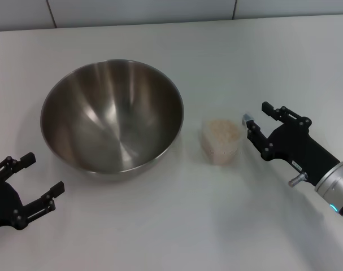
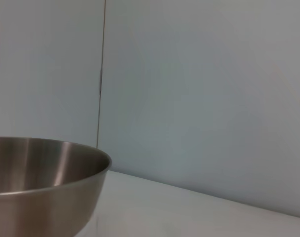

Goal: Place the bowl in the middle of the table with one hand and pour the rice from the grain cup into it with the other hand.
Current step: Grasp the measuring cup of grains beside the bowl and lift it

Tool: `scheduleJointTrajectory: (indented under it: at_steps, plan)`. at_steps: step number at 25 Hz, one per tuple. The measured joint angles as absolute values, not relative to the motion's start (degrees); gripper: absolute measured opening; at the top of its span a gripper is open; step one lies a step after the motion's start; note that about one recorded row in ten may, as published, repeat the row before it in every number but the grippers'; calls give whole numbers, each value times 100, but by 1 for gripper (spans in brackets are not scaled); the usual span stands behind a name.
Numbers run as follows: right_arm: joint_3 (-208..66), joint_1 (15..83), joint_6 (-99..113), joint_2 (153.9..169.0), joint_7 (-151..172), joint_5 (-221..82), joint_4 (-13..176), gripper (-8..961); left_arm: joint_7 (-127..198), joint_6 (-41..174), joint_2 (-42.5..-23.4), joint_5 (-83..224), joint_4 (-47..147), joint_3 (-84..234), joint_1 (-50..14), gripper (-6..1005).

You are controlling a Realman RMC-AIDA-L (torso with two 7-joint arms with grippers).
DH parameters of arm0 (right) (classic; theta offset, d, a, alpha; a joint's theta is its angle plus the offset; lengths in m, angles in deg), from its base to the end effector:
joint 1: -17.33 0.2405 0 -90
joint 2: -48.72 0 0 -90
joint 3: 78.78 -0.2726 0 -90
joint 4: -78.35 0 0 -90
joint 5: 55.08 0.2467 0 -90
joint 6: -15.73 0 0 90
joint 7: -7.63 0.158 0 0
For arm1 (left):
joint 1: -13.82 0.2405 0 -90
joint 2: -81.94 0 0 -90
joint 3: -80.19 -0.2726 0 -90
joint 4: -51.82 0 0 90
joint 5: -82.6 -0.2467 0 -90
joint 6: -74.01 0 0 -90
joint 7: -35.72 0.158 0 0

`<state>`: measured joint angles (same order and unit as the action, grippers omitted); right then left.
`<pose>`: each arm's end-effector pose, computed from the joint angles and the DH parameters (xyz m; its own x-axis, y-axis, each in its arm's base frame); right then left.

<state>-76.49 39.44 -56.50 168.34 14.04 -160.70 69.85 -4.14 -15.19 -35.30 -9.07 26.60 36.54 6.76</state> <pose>0.3555 0.2971 -0.1131 0.8046 -0.0277 -0.5932 -0.5230 -0.5062 -0.6857 -0.4022 0.2358 -0.0196 0.8037 0.0973 0.5870 0.4535 -0.7388 -0.4985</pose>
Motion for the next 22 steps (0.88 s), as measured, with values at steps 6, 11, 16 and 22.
scheduleJointTrajectory:
  at_steps: [6,11,16,22]
  plan:
    - [-7650,3978,-5650,16834,1404,-16075,6958,402,-417,-1519,-3531,-907,2660,3637,677,842]
    - [-7658,3996,-5665,16834,1412,-16078,6945,204,-419,-1548,-3531,-907,2660,3633,677,842]
    - [-7804,4000,-5813,16834,1421,-16078,6864,89,-419,-1552,-3531,-907,2660,3640,672,842]
    - [-8072,4036,-6236,16834,1379,-16074,6852,16,-419,-1530,-3531,-907,2659,3655,659,842]
